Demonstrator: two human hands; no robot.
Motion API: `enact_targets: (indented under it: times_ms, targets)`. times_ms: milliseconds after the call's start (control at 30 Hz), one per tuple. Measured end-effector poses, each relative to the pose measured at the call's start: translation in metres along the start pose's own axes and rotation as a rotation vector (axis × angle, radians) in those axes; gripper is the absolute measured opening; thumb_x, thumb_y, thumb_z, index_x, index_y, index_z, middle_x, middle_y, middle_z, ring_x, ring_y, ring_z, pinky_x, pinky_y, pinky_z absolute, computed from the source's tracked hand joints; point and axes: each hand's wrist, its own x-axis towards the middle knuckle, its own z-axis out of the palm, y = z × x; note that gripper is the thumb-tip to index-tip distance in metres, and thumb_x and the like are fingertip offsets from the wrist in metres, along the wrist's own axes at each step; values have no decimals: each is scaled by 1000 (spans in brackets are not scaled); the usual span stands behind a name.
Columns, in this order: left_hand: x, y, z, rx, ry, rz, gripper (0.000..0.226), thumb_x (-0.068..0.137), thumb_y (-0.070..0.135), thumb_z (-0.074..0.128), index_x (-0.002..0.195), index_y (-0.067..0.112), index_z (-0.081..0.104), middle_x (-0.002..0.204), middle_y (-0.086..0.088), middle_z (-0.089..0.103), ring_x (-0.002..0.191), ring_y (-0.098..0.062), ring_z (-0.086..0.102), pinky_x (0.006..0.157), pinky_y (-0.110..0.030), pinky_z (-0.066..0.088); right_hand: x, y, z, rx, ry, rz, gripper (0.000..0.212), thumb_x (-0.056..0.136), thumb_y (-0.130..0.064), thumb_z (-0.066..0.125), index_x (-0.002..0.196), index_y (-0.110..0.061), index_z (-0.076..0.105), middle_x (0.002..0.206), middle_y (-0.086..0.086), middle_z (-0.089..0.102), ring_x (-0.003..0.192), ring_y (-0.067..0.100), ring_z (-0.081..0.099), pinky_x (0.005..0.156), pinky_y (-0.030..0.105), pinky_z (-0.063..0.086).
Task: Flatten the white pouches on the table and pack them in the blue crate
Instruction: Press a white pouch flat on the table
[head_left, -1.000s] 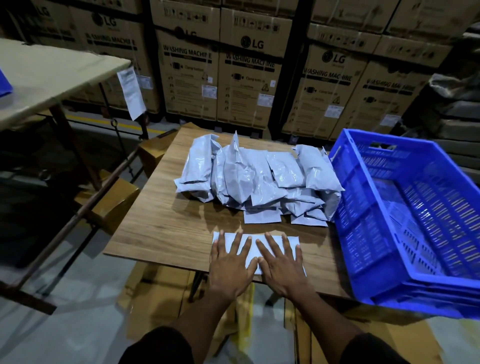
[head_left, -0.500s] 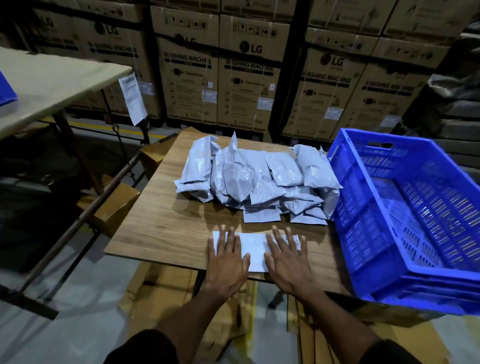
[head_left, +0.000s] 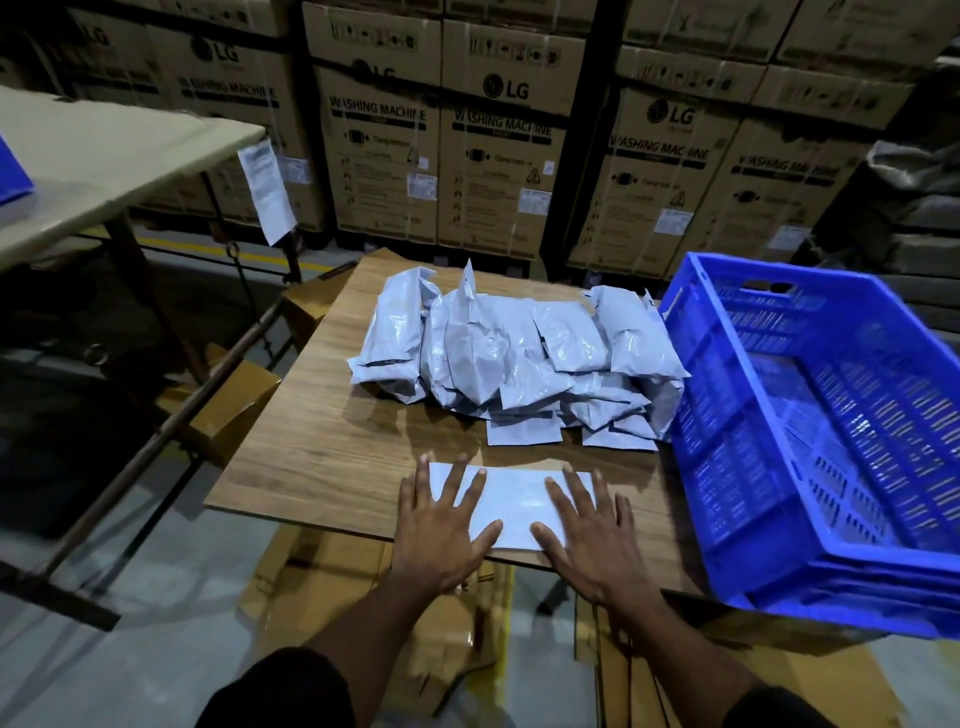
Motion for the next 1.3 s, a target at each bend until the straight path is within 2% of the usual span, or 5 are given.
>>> enact_targets:
  times_ms: [133, 400, 700, 967, 1300]
  targets:
    - [5, -6, -1, 3, -36, 45, 84, 92, 79, 3, 159, 35, 26, 170, 5, 7, 153, -46, 4, 117, -68, 10, -6, -2, -8, 23, -29, -64, 82, 92, -80, 13, 156, -36, -15, 160, -7, -32, 146, 25, -33, 117, 58, -11]
    - [25, -8, -25, 9, -168, 153, 107, 74, 82, -26, 163, 29, 1, 168, 7, -18, 153, -32, -21, 115, -61, -18, -2, -13, -11, -36, 199, -317, 36, 98, -44, 41, 124, -23, 55, 148, 7, 48, 142, 35, 37, 103, 57, 44]
    - [10, 6, -15, 149, 57, 242, 64, 83, 36, 74, 140, 11, 58, 149, -10, 54, 142, -31, 45, 111, -61, 39, 3, -12, -12, 23, 400, -383, 22, 99, -30, 42, 101, -17, 60, 138, 9, 55, 140, 36, 38, 97, 54, 48]
    - [10, 0, -17, 183, 98, 207, 61, 77, 17, 77, 136, 14, 61, 146, -7, 57, 141, -31, 46, 111, -67, 32, -9, 5, -16, -381, 276, -847, 47, 87, -20, 64, 132, -24, 53, 153, -3, 44, 149, 43, 20, 105, 73, 32]
    - [-15, -4, -35, 167, 418, 353, 87, 98, 49, 49, 161, 5, 9, 169, -16, 8, 155, -38, 10, 114, -72, 22, 20, -17, -77, 337, 364, -610, 27, 84, -15, 55, 103, -24, 71, 110, -7, 72, 89, 20, 67, 70, 35, 55]
